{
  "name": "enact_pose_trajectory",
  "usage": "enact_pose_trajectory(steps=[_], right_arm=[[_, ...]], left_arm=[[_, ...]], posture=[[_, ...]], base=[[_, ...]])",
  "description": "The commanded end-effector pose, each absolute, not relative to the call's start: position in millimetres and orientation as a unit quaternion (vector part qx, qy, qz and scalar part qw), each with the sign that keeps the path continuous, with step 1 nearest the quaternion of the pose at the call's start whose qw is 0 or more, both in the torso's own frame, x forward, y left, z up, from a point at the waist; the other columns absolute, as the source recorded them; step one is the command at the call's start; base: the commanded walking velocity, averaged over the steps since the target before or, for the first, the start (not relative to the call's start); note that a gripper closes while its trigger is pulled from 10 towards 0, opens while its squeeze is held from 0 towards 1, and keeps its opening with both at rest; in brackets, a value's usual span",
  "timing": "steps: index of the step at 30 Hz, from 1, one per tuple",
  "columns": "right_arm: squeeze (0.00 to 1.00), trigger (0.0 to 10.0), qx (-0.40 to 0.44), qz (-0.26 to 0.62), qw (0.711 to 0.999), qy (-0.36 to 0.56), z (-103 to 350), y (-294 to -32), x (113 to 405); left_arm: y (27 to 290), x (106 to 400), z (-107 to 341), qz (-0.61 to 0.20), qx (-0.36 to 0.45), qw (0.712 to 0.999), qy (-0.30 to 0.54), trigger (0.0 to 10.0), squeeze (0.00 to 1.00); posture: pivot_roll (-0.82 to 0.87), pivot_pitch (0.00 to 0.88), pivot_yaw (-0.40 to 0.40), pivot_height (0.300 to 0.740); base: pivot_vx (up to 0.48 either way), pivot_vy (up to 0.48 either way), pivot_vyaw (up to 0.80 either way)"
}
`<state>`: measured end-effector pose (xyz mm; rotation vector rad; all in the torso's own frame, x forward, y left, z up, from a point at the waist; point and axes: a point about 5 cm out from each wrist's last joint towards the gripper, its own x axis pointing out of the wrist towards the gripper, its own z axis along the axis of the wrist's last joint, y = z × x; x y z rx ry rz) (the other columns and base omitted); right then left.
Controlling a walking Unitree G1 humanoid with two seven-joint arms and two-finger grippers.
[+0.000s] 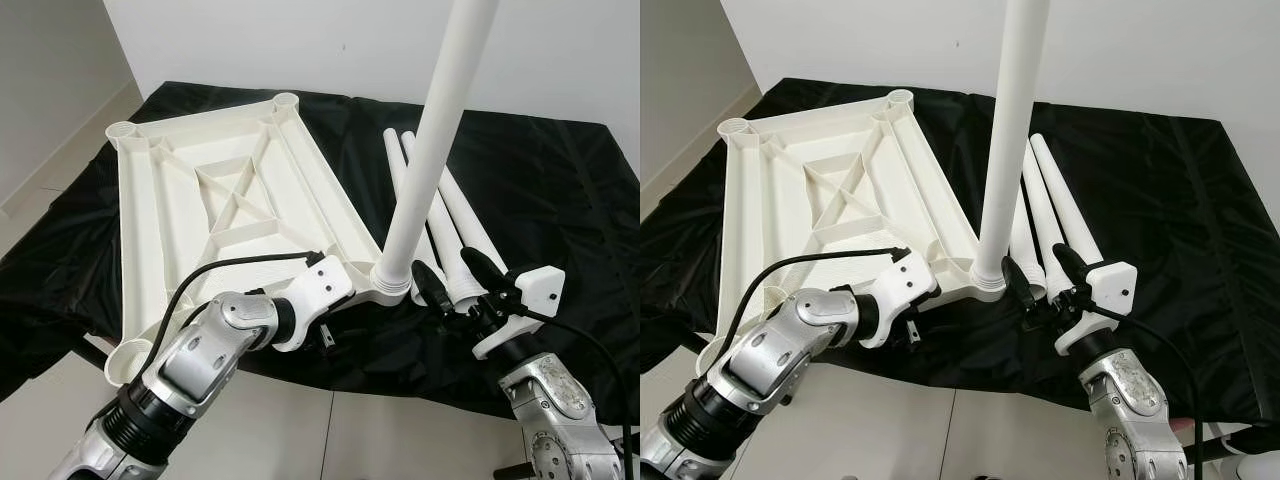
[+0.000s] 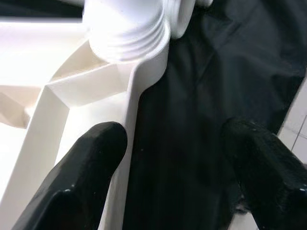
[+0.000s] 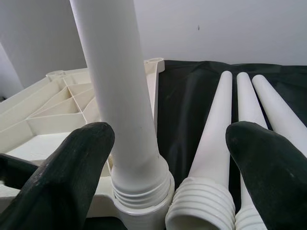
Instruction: Building children table
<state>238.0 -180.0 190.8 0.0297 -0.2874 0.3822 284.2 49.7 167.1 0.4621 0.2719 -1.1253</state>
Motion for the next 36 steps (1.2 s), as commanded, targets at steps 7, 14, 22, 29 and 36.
enact_pose_trajectory(steps=[7, 14, 22, 29, 36], right_arm=[[0.0, 10.0, 0.022, 0.187, 0.972, -0.139, 190.8, -179.0, 233.3], [0.0, 10.0, 0.049, 0.185, 0.97, -0.148, 197.7, -177.6, 228.7], [0.0, 10.0, 0.074, 0.201, 0.966, -0.146, 200.8, -171.9, 223.0], [0.0, 10.0, 0.078, 0.212, 0.963, -0.144, 202.1, -167.7, 221.6], [0.0, 10.0, 0.081, 0.243, 0.958, -0.129, 201.5, -160.7, 217.7]], left_arm=[[61.3, 298.1, 141.5, -0.478, 0.233, 0.826, 0.186, 10.0, 0.0], [69.9, 324.1, 137.4, -0.412, 0.241, 0.858, 0.188, 10.0, 0.0], [74.0, 351.8, 150.0, -0.338, 0.197, 0.905, 0.168, 10.0, 0.0], [71.6, 362.5, 154.2, -0.316, 0.183, 0.918, 0.154, 10.0, 0.0], [79.8, 382.3, 162.2, -0.253, 0.168, 0.942, 0.14, 10.0, 0.0]], posture=[[-0.15, 0.178, 0.068, 0.74], [-0.16, 0.225, 0.077, 0.74], [-0.16, 0.233, 0.071, 0.74], [-0.16, 0.236, 0.066, 0.74], [-0.16, 0.235, 0.06, 0.74]], base=[[0.0, 0.0, 0.0], [0.0, 0.0, 0.0], [0.0, 0.0, 0.0], [0.0, 0.0, 0.0], [0.0, 0.0, 0.0]])
